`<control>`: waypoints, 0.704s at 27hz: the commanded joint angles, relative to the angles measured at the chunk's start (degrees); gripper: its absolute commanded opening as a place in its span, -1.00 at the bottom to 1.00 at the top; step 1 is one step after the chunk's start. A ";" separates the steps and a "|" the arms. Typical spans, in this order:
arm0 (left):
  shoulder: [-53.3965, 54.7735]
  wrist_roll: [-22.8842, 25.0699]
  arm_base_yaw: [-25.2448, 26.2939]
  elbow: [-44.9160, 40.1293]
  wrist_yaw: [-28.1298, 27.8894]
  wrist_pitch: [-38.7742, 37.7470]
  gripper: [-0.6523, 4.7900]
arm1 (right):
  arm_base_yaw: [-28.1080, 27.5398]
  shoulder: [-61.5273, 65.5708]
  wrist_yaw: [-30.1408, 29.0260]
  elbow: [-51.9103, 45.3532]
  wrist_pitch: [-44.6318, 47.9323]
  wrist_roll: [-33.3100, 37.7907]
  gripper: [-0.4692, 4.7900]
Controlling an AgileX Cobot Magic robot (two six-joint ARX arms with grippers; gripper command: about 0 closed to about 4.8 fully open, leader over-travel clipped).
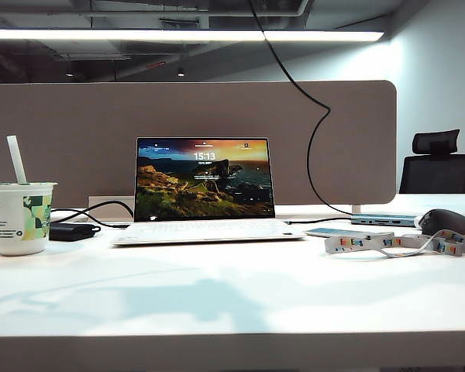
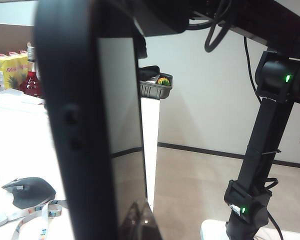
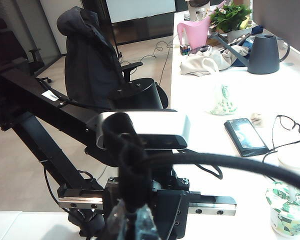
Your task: Pick up the black phone, pick up the charger plug, insert the charger plug into the phone's charging port, and finally place the connected phone back on the desk.
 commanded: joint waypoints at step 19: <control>-0.46 0.74 -0.09 0.63 1.68 1.38 -0.78 | 0.28 -0.02 1.86 0.09 0.55 0.81 -0.85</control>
